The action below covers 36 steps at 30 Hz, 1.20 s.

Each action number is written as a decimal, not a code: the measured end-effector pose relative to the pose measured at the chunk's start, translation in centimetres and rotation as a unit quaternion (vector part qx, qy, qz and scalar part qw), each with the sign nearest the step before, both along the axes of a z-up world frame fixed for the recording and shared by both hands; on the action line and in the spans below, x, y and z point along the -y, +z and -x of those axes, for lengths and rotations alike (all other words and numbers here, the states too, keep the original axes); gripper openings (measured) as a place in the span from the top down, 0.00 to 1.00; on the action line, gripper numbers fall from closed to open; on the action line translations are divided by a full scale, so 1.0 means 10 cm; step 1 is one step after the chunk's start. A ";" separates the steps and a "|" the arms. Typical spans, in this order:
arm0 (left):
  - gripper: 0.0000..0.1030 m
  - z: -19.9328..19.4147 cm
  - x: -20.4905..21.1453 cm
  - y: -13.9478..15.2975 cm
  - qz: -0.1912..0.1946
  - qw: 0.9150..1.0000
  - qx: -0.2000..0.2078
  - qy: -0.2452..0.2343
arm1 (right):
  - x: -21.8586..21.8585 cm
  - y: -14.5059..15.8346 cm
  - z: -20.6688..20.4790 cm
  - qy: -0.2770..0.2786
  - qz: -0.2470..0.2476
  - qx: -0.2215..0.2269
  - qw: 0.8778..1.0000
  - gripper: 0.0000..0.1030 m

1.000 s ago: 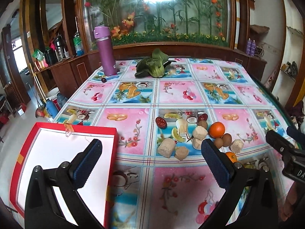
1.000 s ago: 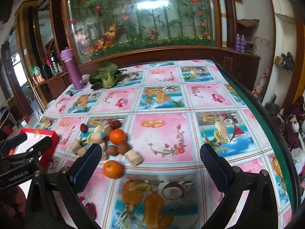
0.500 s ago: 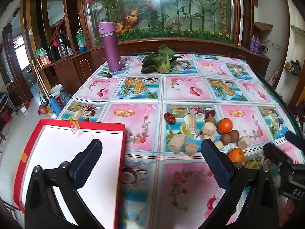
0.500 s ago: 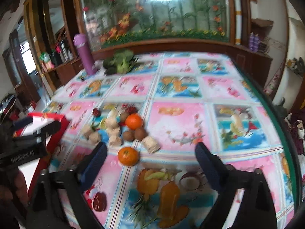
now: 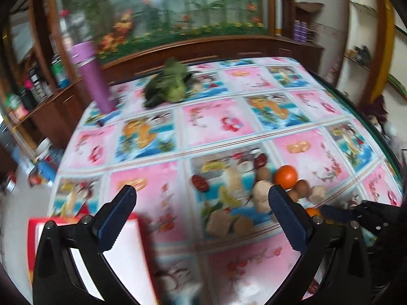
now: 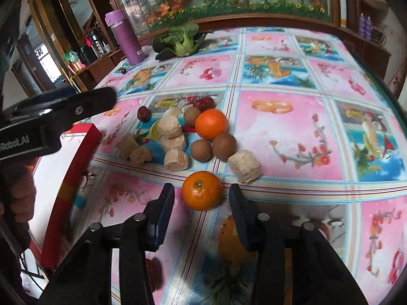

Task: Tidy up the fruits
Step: 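Grasp an orange with the left tool while the right tool grasps another orange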

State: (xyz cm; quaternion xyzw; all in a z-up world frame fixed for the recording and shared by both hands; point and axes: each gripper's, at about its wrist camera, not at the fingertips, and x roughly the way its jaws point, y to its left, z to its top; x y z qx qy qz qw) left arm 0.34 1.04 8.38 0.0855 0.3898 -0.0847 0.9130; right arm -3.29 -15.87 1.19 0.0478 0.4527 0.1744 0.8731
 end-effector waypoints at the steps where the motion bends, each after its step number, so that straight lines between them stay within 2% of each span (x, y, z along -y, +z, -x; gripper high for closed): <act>1: 0.00 -0.04 0.07 -0.02 0.003 1.000 -0.007 -0.022 | -0.01 -0.02 0.00 0.002 0.002 0.001 1.000 0.60; 4: 0.00 -0.14 0.28 -0.08 0.009 0.997 -0.024 -0.072 | -0.01 -0.02 0.01 0.006 0.008 0.007 1.000 0.65; 6: 0.00 -0.20 0.43 -0.15 -0.001 0.994 -0.036 -0.099 | 0.03 -0.02 0.01 0.008 -0.002 0.008 1.000 0.66; 7: 0.04 -0.23 0.49 -0.18 -0.005 0.993 -0.041 -0.109 | 0.05 -0.02 0.01 0.008 -0.009 0.008 1.000 0.67; 8: 0.15 -0.25 0.54 -0.20 -0.006 0.992 -0.046 -0.120 | 0.07 -0.02 0.00 0.009 -0.017 0.005 1.000 0.69; 10: 0.27 -0.32 0.63 -0.27 -0.010 0.987 -0.062 -0.145 | 0.10 -0.02 0.00 0.012 -0.028 0.002 1.000 0.70; 14: 0.45 -0.42 0.75 -0.37 -0.005 0.981 -0.089 -0.171 | 0.21 -0.03 0.02 0.011 -0.055 -0.007 0.998 0.70; 18: 0.50 -0.44 0.89 -0.43 -0.013 0.975 -0.090 -0.203 | 0.25 -0.04 0.00 0.010 -0.072 -0.016 0.997 0.70; 20: 0.60 -0.47 0.94 -0.46 -0.013 0.971 -0.097 -0.219 | 0.24 -0.05 -0.01 0.013 -0.071 -0.018 0.997 0.70; 23: 0.61 -0.54 1.02 -0.53 -0.026 0.967 -0.110 -0.228 | 0.25 -0.05 -0.03 0.012 -0.079 -0.022 0.997 0.70; 25: 0.62 -0.56 1.01 -0.57 -0.018 0.965 -0.122 -0.232 | 0.26 -0.06 -0.04 0.011 -0.082 -0.024 0.996 0.70; 28: 0.63 -0.58 0.98 -0.63 -0.026 0.964 -0.125 -0.233 | 0.25 -0.06 -0.05 0.012 -0.079 -0.022 0.997 0.70; 31: 0.64 -0.59 0.90 -0.67 -0.006 0.964 -0.136 -0.230 | 0.25 -0.06 -0.05 0.012 -0.080 -0.023 0.996 0.70; 36: 0.64 -0.56 0.89 -0.67 -0.004 0.965 -0.132 -0.228 | 0.21 -0.05 -0.02 0.016 -0.065 -0.011 0.998 0.70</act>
